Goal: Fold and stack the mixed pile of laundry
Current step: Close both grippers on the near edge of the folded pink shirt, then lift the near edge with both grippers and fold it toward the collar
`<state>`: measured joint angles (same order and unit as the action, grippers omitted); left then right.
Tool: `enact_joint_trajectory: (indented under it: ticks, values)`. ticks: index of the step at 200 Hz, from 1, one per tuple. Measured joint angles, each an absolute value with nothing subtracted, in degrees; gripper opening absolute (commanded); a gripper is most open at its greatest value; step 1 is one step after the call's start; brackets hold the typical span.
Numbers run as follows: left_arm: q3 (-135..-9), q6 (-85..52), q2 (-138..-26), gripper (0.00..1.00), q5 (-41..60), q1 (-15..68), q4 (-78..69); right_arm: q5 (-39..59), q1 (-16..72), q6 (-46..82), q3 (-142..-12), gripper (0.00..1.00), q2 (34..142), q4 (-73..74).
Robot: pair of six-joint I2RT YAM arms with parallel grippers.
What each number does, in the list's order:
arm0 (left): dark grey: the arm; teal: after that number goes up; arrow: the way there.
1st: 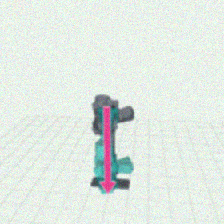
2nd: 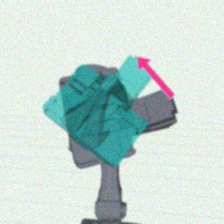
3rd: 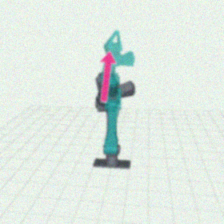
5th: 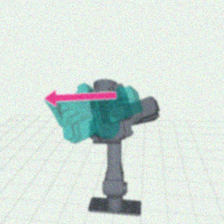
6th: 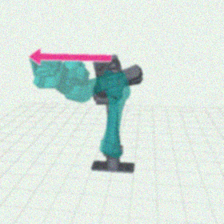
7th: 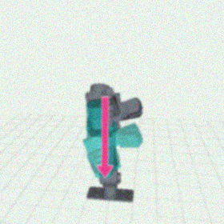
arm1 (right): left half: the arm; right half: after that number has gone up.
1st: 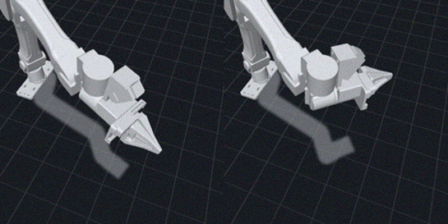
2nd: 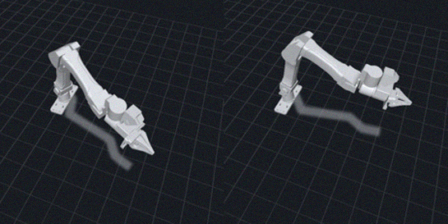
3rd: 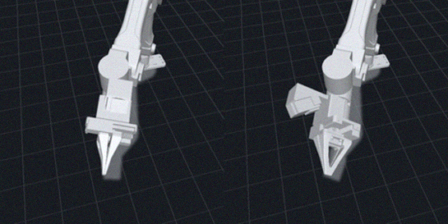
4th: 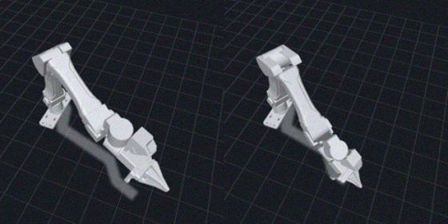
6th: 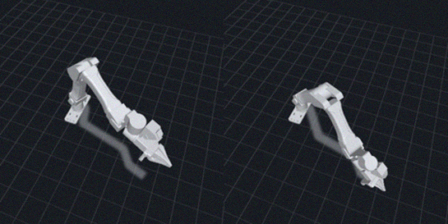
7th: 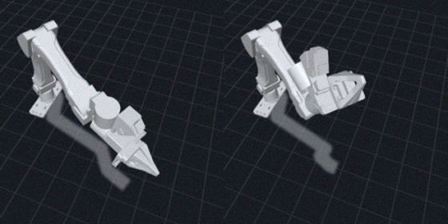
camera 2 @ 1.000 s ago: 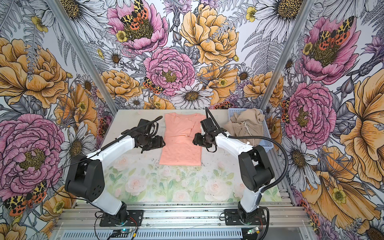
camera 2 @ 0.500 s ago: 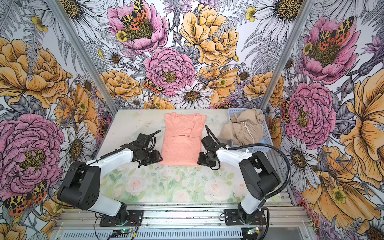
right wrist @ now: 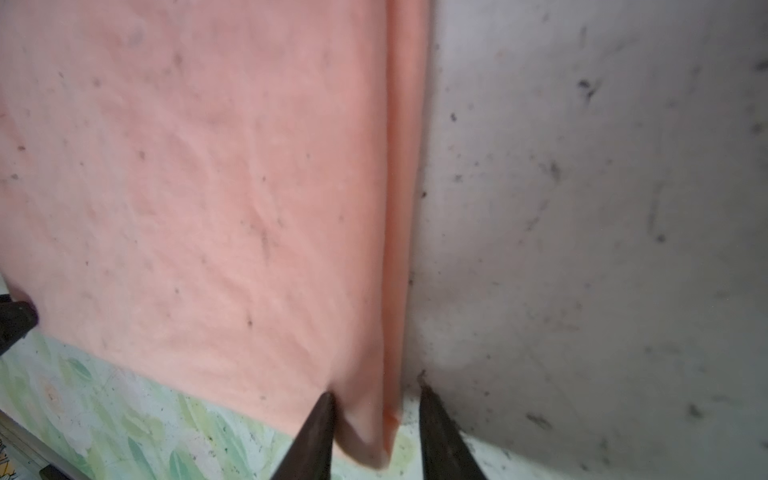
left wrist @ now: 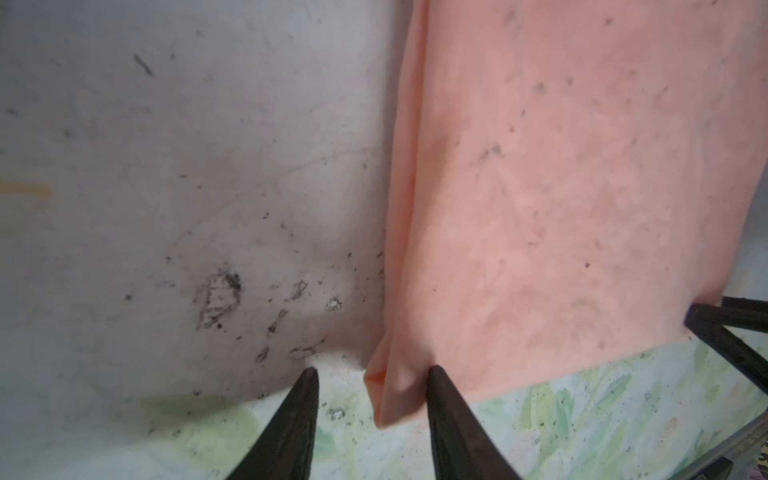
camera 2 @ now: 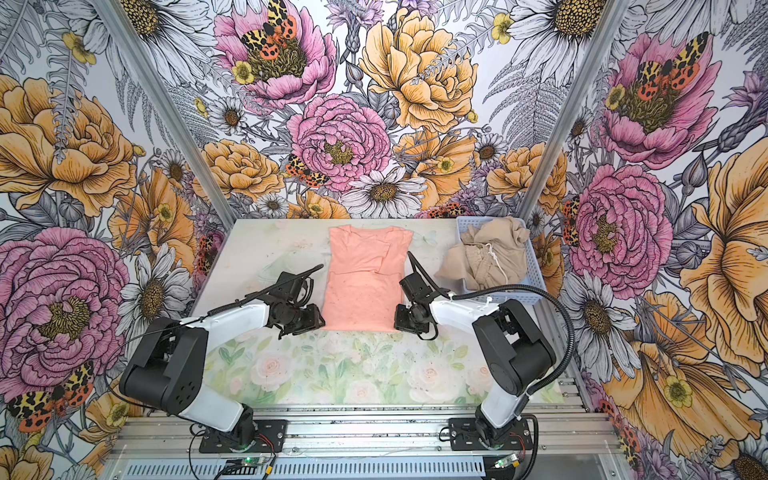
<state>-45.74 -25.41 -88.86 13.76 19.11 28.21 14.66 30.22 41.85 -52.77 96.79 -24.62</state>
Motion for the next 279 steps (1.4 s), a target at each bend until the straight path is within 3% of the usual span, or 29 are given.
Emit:
enact_joint_trajectory:
  ticks: [53, 99, 116, 181, 241, 279]
  values:
    - [-45.76, -26.41, -90.56, 0.2, 13.8, 20.56, 26.81, 14.79, 30.22, 42.0, -52.77, 0.28, 97.3, -23.46]
    - [-45.95, -26.87, -91.61, 0.0, 14.02, 20.62, 26.2, 15.25, 30.22, 42.22, -52.82, 0.06, 98.52, -21.87]
    - [-46.13, -27.05, -91.74, 0.0, 14.06, 20.78, 26.24, 15.29, 30.2, 42.02, -52.82, 0.0, 98.61, -21.61]
    - [-45.56, -27.75, -88.38, 0.0, 14.17, 22.15, 29.47, 15.92, 30.28, 42.68, -50.15, 0.0, 94.56, -22.72]
    - [-45.39, -30.81, -70.11, 0.0, 13.19, 26.63, 40.23, 16.36, 32.51, 46.11, -48.03, 0.0, 75.44, -31.24]
    - [-45.43, -35.77, -59.44, 0.0, 10.68, 33.8, 47.94, 15.9, 35.86, 49.84, -47.03, 0.0, 62.87, -38.28]
